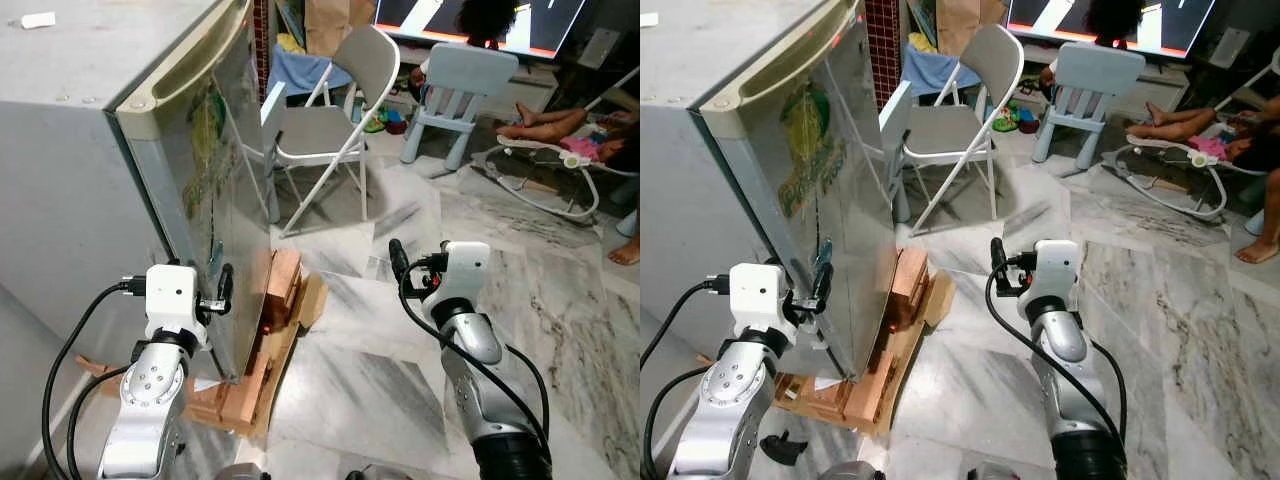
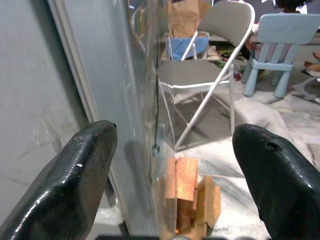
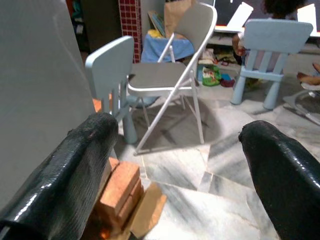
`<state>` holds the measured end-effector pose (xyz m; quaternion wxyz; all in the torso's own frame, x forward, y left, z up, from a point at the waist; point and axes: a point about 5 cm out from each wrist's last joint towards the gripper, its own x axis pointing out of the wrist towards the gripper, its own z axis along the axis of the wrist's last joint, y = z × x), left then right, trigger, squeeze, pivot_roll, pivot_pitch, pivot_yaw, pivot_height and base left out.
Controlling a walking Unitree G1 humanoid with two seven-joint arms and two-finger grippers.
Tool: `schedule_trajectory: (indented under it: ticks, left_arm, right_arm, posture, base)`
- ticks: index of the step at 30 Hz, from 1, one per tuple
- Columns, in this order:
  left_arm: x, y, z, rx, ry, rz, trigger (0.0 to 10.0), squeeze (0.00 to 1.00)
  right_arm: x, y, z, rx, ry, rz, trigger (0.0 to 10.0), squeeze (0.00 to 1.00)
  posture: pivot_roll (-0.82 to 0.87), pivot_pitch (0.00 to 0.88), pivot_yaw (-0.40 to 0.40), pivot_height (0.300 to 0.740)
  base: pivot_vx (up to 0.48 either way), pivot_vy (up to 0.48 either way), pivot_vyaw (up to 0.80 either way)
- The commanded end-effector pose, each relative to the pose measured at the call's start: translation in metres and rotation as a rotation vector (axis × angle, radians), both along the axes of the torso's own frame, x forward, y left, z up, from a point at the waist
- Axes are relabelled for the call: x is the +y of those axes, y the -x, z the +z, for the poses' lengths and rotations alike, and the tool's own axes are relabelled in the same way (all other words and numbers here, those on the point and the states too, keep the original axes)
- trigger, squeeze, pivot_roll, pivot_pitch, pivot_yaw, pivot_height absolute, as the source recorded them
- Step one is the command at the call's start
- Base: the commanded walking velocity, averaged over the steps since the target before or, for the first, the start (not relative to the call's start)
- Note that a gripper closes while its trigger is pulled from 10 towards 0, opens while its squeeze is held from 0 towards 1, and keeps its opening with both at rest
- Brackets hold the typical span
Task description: Restocking fridge
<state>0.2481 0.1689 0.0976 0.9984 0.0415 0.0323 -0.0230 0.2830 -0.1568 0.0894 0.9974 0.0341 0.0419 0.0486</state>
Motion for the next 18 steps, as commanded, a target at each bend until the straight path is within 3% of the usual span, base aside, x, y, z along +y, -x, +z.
schedule_trajectory:
  ticks: [1,9,18]
  left_arm:
    - [0.004,-0.006,0.004,-0.022,-0.018,0.017,10.0,0.00]
    - [0.014,-0.017,0.005,-0.029,-0.054,0.065,10.0,0.00]
    - [0.019,-0.039,0.008,-0.047,-0.059,0.081,10.0,0.00]
  right_arm:
    - [-0.004,0.001,0.005,-0.004,0.003,0.000,10.0,0.00]
    - [-0.008,0.013,0.001,0.028,0.011,0.013,10.0,0.00]
    - [-0.008,0.027,0.006,0.063,-0.014,0.062,10.0,0.00]
  posture:
    - [0.10,0.011,-0.028,0.740]
    - [0.08,0.017,-0.026,0.740]
    - [0.06,0.024,-0.032,0.740]
  base:
    - [0.000,0.000,0.00]
    - [0.000,0.000,0.00]
    - [0.000,0.000,0.00]
